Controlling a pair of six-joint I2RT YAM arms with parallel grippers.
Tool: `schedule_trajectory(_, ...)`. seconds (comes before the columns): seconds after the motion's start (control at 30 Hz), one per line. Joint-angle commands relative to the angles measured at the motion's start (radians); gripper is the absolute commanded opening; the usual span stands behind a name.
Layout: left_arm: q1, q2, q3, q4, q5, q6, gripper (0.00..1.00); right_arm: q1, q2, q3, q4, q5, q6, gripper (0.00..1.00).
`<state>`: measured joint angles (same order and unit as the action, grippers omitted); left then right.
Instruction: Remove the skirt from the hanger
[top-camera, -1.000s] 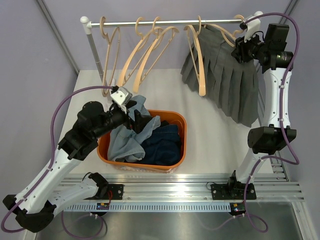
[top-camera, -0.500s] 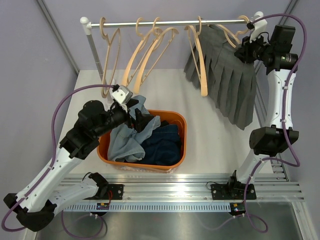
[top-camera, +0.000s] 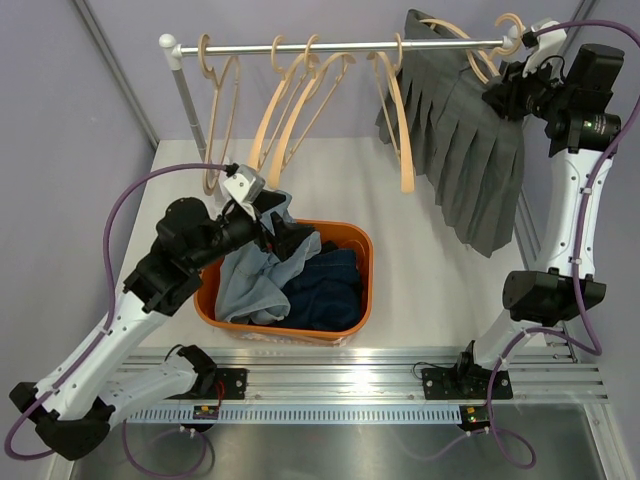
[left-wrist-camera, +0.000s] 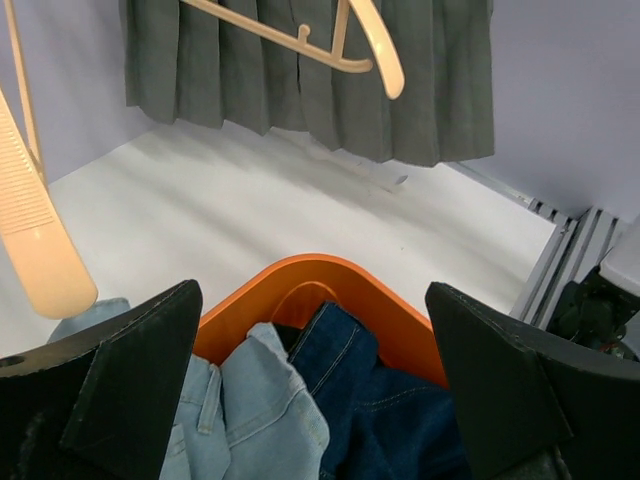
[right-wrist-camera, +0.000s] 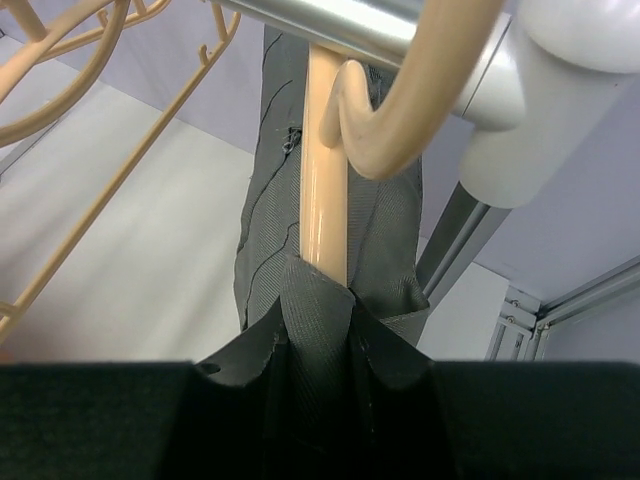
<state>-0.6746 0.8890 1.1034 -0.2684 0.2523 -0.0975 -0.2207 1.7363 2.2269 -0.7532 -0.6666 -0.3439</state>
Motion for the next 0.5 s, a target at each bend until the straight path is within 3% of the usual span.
schedule_trajectory(0.0,0.003,0.011,0.024,0.121,0.047,-0.068,0.99,0.003,-0.047,0.065,0.034,-0.042,-0.02,0.0)
schedule_trajectory(0.23,0.001,0.074,0.05,0.233,0.073,-0.209,0.99,-0.008,-0.15,-0.088,-0.093,-0.041,-0.151,0.0)
schedule_trajectory(0.47,-0.025,0.178,0.137,0.242,0.082,-0.239,0.99,-0.029,-0.337,-0.294,-0.192,-0.018,-0.295,0.0)
